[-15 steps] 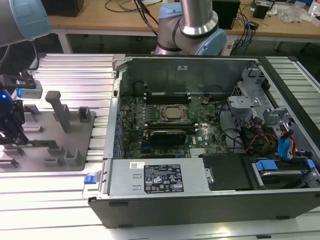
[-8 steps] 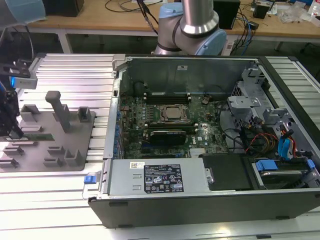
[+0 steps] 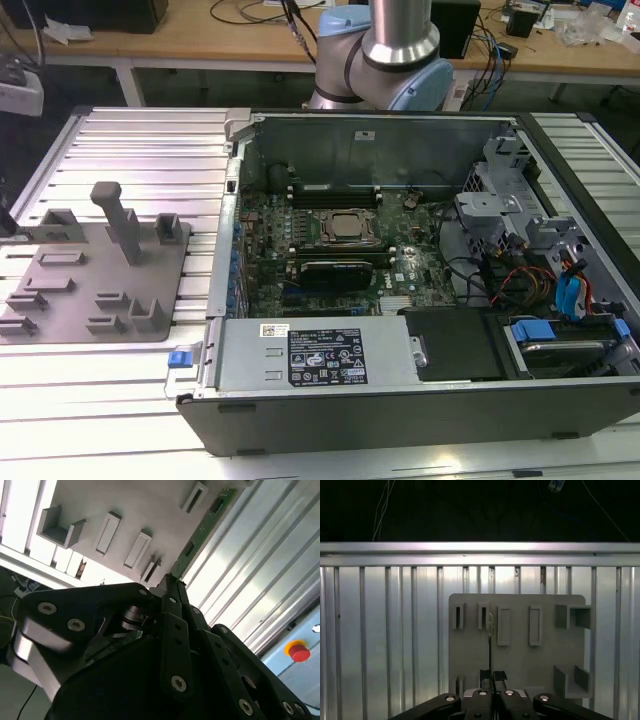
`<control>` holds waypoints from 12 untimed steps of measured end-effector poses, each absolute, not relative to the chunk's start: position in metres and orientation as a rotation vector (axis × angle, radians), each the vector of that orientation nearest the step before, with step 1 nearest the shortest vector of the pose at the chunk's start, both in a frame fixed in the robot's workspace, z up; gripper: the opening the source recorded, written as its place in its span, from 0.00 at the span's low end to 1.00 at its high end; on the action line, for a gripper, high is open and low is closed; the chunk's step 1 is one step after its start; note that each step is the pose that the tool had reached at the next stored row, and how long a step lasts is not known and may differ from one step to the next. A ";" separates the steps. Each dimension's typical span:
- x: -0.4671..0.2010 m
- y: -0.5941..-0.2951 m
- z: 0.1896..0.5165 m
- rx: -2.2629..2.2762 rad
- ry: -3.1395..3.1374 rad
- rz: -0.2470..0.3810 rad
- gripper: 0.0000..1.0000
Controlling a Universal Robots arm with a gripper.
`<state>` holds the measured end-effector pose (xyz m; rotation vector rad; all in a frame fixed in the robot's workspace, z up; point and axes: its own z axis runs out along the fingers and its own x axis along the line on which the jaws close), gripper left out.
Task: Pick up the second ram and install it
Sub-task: 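Pick up the second ram and move it above second insertion slot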
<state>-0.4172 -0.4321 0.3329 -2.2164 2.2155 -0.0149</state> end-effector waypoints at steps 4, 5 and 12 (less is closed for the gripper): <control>-0.417 -0.430 0.365 -2.217 2.216 -0.015 0.09; -0.417 -0.430 0.369 -2.217 2.215 -0.015 0.09; -0.417 -0.429 0.400 -2.216 2.216 -0.015 0.09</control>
